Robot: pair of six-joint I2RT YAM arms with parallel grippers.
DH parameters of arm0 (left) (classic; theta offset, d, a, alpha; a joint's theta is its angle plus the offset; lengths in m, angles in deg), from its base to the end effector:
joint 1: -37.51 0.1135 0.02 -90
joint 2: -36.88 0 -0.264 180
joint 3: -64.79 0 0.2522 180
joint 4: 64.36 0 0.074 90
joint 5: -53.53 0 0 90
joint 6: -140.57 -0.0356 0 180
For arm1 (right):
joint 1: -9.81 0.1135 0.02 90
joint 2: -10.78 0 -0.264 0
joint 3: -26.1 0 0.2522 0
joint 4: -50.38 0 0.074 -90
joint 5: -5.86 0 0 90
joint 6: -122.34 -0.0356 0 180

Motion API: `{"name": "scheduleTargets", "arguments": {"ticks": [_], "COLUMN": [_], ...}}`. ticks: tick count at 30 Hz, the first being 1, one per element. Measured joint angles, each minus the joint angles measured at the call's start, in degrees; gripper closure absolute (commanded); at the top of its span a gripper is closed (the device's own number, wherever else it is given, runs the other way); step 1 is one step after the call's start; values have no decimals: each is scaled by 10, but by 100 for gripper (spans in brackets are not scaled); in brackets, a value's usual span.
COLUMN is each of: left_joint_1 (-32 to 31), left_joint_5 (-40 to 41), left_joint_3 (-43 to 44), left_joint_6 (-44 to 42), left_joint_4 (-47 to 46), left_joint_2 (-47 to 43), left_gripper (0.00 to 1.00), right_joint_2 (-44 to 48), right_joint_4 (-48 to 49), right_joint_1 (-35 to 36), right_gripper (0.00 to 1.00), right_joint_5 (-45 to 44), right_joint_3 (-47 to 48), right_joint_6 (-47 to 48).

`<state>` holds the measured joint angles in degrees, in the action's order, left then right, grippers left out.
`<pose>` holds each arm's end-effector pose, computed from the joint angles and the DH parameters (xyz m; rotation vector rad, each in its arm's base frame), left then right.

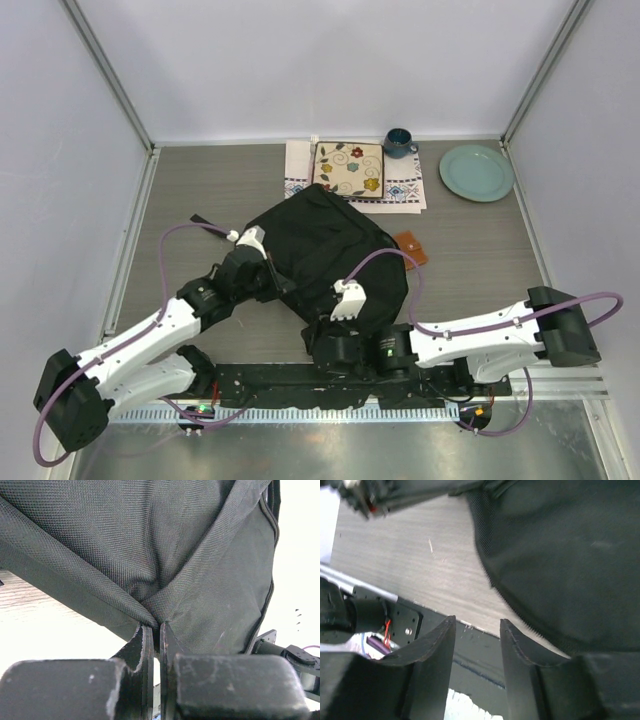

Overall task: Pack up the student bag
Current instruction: Zip the student bag at the center of the board.

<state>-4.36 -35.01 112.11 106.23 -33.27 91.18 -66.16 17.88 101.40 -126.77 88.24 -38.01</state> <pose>0.1514 -0.1345 0.2297 -0.3016 2.3706 -0.8551 0.0166 0.2727 0.2326 -0.0759 2.2320 0.7171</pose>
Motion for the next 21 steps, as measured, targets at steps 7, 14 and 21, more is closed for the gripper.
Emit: {"name": "scheduleTargets", "arguments": {"ticks": [7, 14, 21], "left_joint_1": [0, 0, 0], "left_joint_5": [-19, -51, -65], "left_joint_3": [-1, -16, -26], "left_joint_6": [-4, -2, 1], "left_joint_4": [5, -12, -39], "left_joint_2": [-24, -31, -17], "left_gripper": [77, 38, 24], "right_joint_2": [75, 101, 91], "right_joint_4": [5, 29, 59], "right_joint_1": [-80, -137, -124], "right_gripper": [47, 46, 46], "right_joint_5": [-14, 14, 44], "right_joint_3": [-41, -81, -82], "right_joint_6": [1, 17, 32]}}
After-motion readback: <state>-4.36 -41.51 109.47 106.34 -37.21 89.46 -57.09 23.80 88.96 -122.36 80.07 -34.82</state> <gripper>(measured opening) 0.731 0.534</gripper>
